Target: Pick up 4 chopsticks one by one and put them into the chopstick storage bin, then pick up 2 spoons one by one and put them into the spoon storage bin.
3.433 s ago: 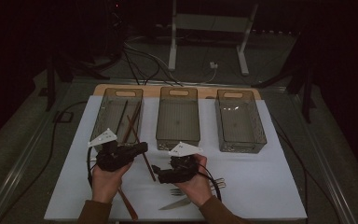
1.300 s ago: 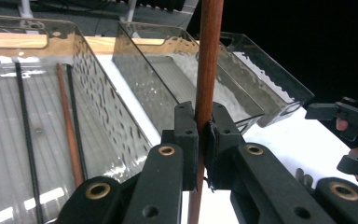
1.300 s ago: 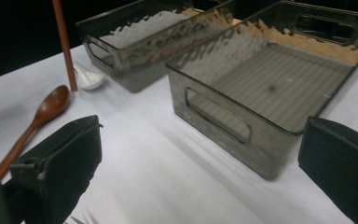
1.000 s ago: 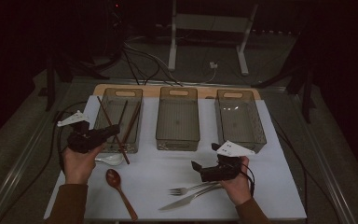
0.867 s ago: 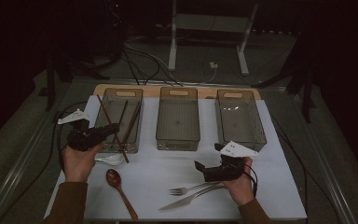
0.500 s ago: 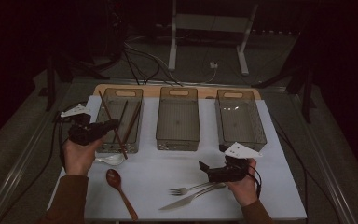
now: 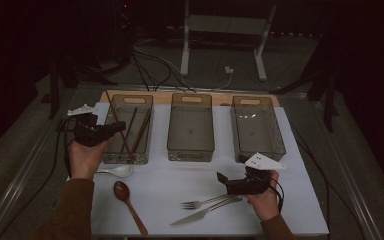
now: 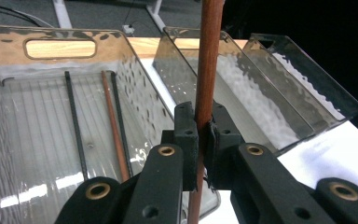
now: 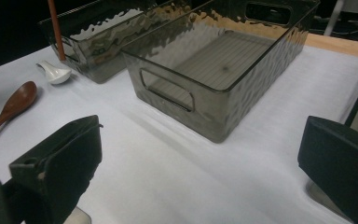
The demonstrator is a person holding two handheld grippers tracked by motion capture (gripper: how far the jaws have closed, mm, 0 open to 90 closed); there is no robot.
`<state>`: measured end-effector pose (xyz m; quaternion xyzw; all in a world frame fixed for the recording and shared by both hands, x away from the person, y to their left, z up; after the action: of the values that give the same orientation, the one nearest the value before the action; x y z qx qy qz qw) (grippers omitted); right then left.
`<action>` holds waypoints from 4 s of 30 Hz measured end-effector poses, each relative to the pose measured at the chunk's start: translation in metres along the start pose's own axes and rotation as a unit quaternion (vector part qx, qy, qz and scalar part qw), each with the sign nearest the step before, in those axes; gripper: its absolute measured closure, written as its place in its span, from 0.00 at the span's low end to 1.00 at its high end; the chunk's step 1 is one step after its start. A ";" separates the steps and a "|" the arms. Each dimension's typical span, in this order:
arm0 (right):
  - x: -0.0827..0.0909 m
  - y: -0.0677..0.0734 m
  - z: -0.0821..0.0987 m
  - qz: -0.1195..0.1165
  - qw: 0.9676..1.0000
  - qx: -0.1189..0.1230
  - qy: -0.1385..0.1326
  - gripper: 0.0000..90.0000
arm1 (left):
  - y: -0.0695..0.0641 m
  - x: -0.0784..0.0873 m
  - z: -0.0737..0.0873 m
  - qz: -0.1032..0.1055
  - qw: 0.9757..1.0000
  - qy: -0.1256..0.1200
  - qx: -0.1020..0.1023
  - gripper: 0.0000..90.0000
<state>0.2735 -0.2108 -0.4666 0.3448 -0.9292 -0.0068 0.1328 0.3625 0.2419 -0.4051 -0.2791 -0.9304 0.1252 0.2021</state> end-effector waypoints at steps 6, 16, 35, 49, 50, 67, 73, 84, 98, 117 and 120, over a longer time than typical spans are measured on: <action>0.000 0.000 0.001 0.000 1.000 -0.001 0.001 0.00 | 0.004 -0.007 -0.005 -0.005 1.000 -0.007 0.003 0.95; -0.001 0.001 0.002 -0.002 1.000 -0.004 0.003 0.00 | 0.011 -0.023 -0.006 -0.008 0.999 -0.024 0.021 0.95; -0.002 0.001 0.003 -0.006 1.000 -0.004 0.003 0.00 | 0.032 -0.046 -0.007 -0.078 0.993 -0.066 0.052 0.54; 0.000 0.001 0.003 -0.005 1.000 -0.007 0.000 0.00 | 0.023 -0.037 -0.007 -0.077 0.994 -0.073 0.016 0.03; 0.000 0.001 0.002 -0.005 1.000 -0.007 -0.001 0.00 | 0.022 -0.036 -0.007 -0.077 0.994 -0.073 0.009 0.02; 0.002 -0.002 0.001 -0.013 1.000 -0.006 -0.004 0.00 | 0.010 -0.017 0.000 -0.042 0.995 -0.086 -0.021 0.02; 0.002 -0.004 0.000 -0.021 1.000 0.013 -0.014 0.00 | 0.004 -0.010 0.004 -0.040 0.995 -0.088 -0.031 0.02; 0.005 -0.019 0.000 -0.026 1.000 -0.017 -0.007 0.00 | -0.010 0.002 0.014 -0.025 0.994 -0.094 -0.043 0.02; 0.014 -0.041 0.001 -0.007 1.000 -0.010 -0.009 0.00 | -0.026 0.008 0.030 -0.015 0.994 -0.085 -0.069 0.02; 0.026 -0.060 0.005 0.028 1.000 -0.012 -0.006 0.00 | -0.031 0.026 0.061 -0.019 0.995 -0.062 -0.076 0.02; 0.029 -0.062 0.006 0.032 0.999 -0.014 -0.009 0.00 | -0.033 0.030 0.068 -0.021 0.995 -0.055 -0.075 0.02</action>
<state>0.2907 -0.2772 -0.4719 0.3126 -0.9408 -0.0187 0.1296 0.2942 0.2235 -0.4446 -0.2663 -0.9525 0.0660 0.1318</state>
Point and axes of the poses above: each handheld gripper's, and its own axes: x roughly backward along the jaws, z roughly out of its underside, y roughly to its left, the point moved 1 cm from there along -x, roughly forward along the jaws, and after that the axes turned 13 degrees about -y, right-handed, at the moved point
